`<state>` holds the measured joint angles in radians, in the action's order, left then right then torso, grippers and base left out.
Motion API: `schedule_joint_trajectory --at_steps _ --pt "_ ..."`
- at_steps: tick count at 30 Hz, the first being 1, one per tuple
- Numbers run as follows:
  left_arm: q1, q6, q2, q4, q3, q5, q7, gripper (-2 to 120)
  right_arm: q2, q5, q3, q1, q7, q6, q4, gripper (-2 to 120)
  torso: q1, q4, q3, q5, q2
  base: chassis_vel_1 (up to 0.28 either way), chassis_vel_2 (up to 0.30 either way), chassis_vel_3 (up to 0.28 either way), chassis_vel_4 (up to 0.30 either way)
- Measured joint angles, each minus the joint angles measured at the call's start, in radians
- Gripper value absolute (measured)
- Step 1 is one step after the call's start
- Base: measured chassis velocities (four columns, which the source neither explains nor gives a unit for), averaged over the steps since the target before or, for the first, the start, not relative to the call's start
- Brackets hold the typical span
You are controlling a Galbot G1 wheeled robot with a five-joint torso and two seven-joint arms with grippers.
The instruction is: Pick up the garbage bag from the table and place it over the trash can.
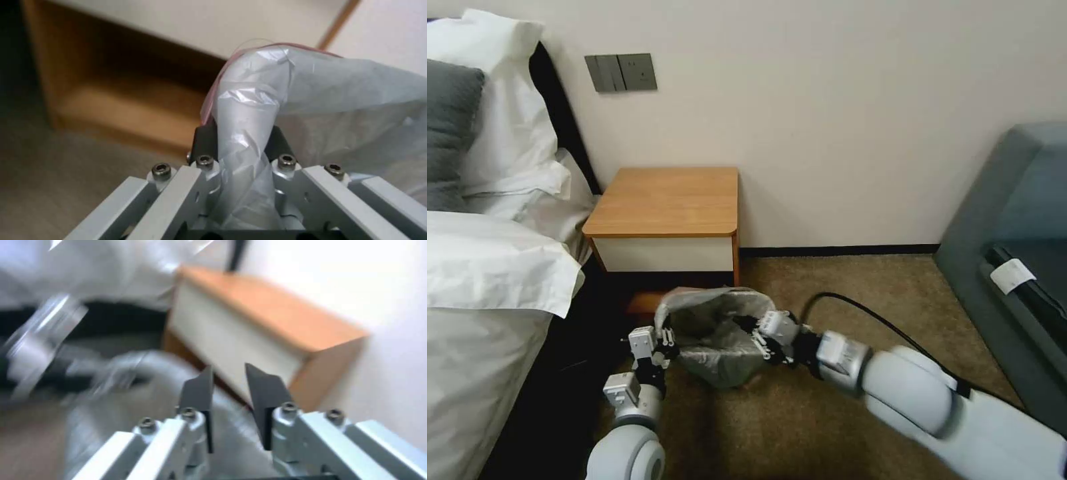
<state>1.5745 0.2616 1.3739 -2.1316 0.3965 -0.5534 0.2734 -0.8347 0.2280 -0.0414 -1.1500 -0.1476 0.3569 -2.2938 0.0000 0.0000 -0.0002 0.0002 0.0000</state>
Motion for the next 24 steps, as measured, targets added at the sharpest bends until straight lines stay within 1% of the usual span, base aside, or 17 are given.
schedule_joint_trajectory --at_steps 1,2,3,4,5,6,7,8,9,11,13,14,16,18,19,21,24 --pt "-0.007 0.028 -0.004 -0.001 0.002 -0.046 0.001 9 -0.047 -0.020 -0.065 -0.070 -0.002 -0.024 -0.009 27 0.000 0.0003 0.000 -0.0003 0.000 0.000 0.000 0.000 0.000" --pt "-0.011 0.041 -0.006 -0.001 0.004 -0.064 0.001 9 -0.066 -0.028 -0.086 -0.096 -0.005 -0.034 -0.012 28 0.000 -0.0001 0.000 -0.0002 0.000 0.000 0.000 0.000 0.000" --pt "-0.020 0.072 -0.013 0.006 0.010 -0.097 0.001 9 -0.129 -0.061 -0.156 -0.185 -0.018 -0.085 -0.012 35 0.000 -0.0002 0.000 -0.0002 0.000 0.000 0.000 0.000 0.000" --pt "-0.020 0.072 -0.013 0.006 0.010 -0.097 0.001 9 -0.129 -0.061 -0.156 -0.185 -0.018 -0.085 -0.012 35 0.000 -0.0002 0.000 -0.0002 0.000 0.000 0.000 0.000 0.000" --pt "-0.023 0.089 -0.021 0.017 0.011 -0.109 -0.005 9 -0.177 -0.089 -0.199 -0.237 -0.034 -0.130 -0.002 40 0.000 -0.0001 0.000 -0.0002 0.000 0.000 0.000 0.000 0.000" --pt "-0.024 0.094 -0.026 0.028 0.011 -0.111 -0.011 9 -0.201 -0.107 -0.221 -0.265 -0.042 -0.158 0.008 45 0.000 -0.0001 0.000 -0.0003 0.000 0.000 0.000 0.000 0.000" --pt "-0.024 0.095 -0.034 0.044 0.010 -0.109 -0.024 9 -0.247 -0.142 -0.260 -0.311 -0.055 -0.205 0.030 48 0.000 0.0000 0.000 -0.0003 0.000 0.000 0.000 0.000 0.000" --pt "-0.024 0.095 -0.041 0.057 0.009 -0.104 -0.046 9 -0.285 -0.163 -0.287 -0.344 -0.062 -0.240 0.048 55 0.000 -0.0001 0.000 -0.0003 0.000 0.000 0.000 0.000 0.000" --pt "-0.024 0.095 -0.041 0.057 0.009 -0.104 -0.046 9 -0.285 -0.163 -0.287 -0.344 -0.062 -0.240 0.048 55 0.000 -0.0001 0.000 -0.0003 0.000 0.000 0.000 0.000 0.000" --pt "-0.024 0.100 -0.050 0.071 0.008 -0.080 -0.096 9 -0.353 -0.180 -0.324 -0.397 -0.066 -0.292 0.078 64 0.000 -0.0001 0.000 -0.0003 0.000 0.000 0.000 0.000 0.000" --pt "-0.024 0.108 -0.053 0.077 0.003 -0.062 -0.119 9 -0.397 -0.187 -0.343 -0.421 -0.067 -0.322 0.099 72 0.000 -0.0001 0.000 -0.0004 0.000 0.000 0.000 0.000 0.000" --pt "-0.024 0.108 -0.053 0.077 0.003 -0.062 -0.119 9 -0.397 -0.187 -0.343 -0.421 -0.067 -0.322 0.099 72 0.000 -0.0001 0.000 -0.0004 0.000 0.000 0.000 0.000 0.000" --pt "-0.027 0.115 -0.053 0.080 -0.003 -0.061 -0.116 9 -0.430 -0.201 -0.357 -0.430 -0.068 -0.347 0.124 80 0.000 -0.0001 0.000 -0.0004 0.000 0.000 0.000 0.000 0.000" --pt "-0.035 0.118 -0.051 0.088 -0.008 -0.064 -0.095 9 -0.454 -0.211 -0.364 -0.433 -0.068 -0.366 0.143 91 0.000 0.0001 0.000 -0.0003 0.000 0.000 0.000 0.000 0.000" --pt "-0.035 0.118 -0.051 0.088 -0.008 -0.064 -0.095 9 -0.454 -0.211 -0.364 -0.433 -0.068 -0.366 0.143 91 0.000 0.0001 0.000 -0.0003 0.000 0.000 0.000 0.000 0.000" --pt "-0.046 0.123 -0.047 0.100 -0.012 -0.079 -0.055 9 -0.471 -0.216 -0.366 -0.437 -0.068 -0.382 0.162 99 0.000 0.0000 0.000 -0.0003 0.000 0.000 0.000 0.000 0.000" --pt "-0.048 0.127 -0.041 0.105 -0.012 -0.085 -0.045 9 -0.477 -0.223 -0.368 -0.437 -0.068 -0.397 0.174 100 0.000 0.0000 0.000 -0.0002 0.000 0.000 0.000 0.000 0.000"
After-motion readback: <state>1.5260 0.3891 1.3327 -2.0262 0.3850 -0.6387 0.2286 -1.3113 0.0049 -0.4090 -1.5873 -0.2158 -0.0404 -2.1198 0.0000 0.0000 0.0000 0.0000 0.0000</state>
